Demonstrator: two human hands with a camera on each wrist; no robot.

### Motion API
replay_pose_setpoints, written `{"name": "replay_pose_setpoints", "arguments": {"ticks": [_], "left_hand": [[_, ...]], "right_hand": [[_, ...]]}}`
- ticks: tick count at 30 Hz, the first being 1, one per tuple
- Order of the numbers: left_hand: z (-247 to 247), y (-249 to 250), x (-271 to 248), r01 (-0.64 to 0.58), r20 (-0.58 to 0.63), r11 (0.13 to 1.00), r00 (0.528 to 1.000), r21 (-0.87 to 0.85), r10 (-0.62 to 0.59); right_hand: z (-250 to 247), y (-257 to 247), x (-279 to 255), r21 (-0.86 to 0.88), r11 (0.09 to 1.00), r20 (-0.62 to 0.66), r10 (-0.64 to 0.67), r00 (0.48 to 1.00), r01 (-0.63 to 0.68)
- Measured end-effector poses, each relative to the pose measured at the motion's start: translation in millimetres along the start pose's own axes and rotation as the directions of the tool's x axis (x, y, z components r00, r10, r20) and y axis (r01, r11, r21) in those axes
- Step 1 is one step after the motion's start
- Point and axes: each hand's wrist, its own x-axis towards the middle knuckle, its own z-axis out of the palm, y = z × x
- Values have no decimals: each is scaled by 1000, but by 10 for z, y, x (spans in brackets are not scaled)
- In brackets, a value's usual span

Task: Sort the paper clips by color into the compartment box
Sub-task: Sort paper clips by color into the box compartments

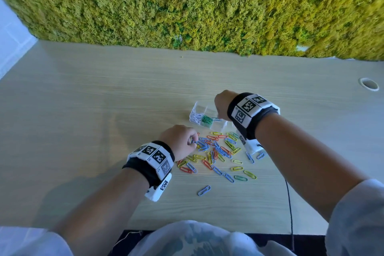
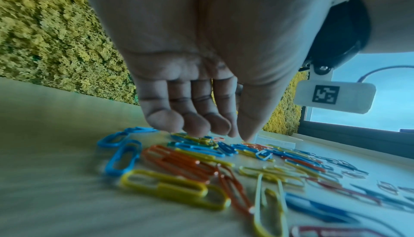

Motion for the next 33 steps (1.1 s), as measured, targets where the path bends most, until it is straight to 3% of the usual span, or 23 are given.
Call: {"name": "replay_pose_setpoints", "arguments": {"ticks": [4,11,17,29,33], "left_hand": [[36,48,23,-31,19,999,999,15,31],[63,40,14,-58,29,998,998,27,57],[46,-12,-18,-69,26,998,997,16,68],[70,8,-28,-67,44,997,997,36,65],[34,-36,-48,-18,24,999,1000,32,18]], "right_hand": [[15,33,-13,8,1000,17,10,1000,-10],[38,-158,73,237,970,-71,-33,997,49],[49,-186,11,248,963,-97,-85,992,107],[195,-152,23,346,934,-156,-40,987,92],[205,-148,29,406,911,-235,27,972,73]]}}
